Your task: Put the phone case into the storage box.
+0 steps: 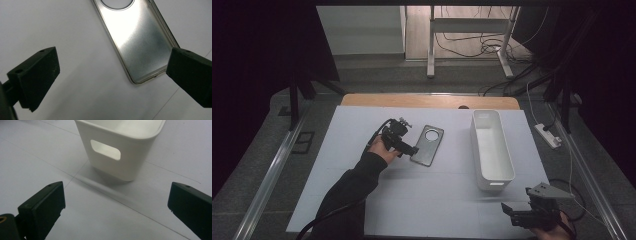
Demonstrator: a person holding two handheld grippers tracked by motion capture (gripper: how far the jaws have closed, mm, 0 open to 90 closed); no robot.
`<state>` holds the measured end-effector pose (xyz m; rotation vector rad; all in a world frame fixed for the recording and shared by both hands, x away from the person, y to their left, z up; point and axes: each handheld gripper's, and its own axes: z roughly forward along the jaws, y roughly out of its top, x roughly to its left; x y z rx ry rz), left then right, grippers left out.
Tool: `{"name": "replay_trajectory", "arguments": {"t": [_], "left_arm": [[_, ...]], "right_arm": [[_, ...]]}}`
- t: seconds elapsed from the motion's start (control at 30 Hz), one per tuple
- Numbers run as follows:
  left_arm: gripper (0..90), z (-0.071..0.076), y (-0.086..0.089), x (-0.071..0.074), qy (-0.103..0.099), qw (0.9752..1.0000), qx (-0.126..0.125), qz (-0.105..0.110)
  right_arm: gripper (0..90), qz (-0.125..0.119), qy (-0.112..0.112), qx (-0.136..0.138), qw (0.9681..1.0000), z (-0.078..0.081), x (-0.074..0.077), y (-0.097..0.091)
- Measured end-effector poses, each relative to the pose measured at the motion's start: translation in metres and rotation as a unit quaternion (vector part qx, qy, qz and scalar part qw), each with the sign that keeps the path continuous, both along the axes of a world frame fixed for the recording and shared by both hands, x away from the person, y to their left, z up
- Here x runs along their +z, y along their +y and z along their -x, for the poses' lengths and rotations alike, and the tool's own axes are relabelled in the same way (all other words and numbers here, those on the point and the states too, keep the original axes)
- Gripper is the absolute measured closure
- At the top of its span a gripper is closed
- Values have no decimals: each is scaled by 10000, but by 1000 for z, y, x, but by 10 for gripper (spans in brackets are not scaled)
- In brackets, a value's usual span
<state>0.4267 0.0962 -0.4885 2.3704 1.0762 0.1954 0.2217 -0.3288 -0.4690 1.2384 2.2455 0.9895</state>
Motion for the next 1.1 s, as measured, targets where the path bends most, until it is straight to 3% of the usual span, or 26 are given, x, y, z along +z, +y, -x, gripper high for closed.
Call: {"name": "replay_trajectory", "arguments": {"t": [0.5,1.1], "left_arm": [[0,-11,-25,-7,50,9997,-3,-218],[4,-13,-32,-28,324,9982,-18,-499]], "right_arm": [[14,8,-16,20,10000,0,0,0],[14,31,-19,35,10000,1,0,0]]}}
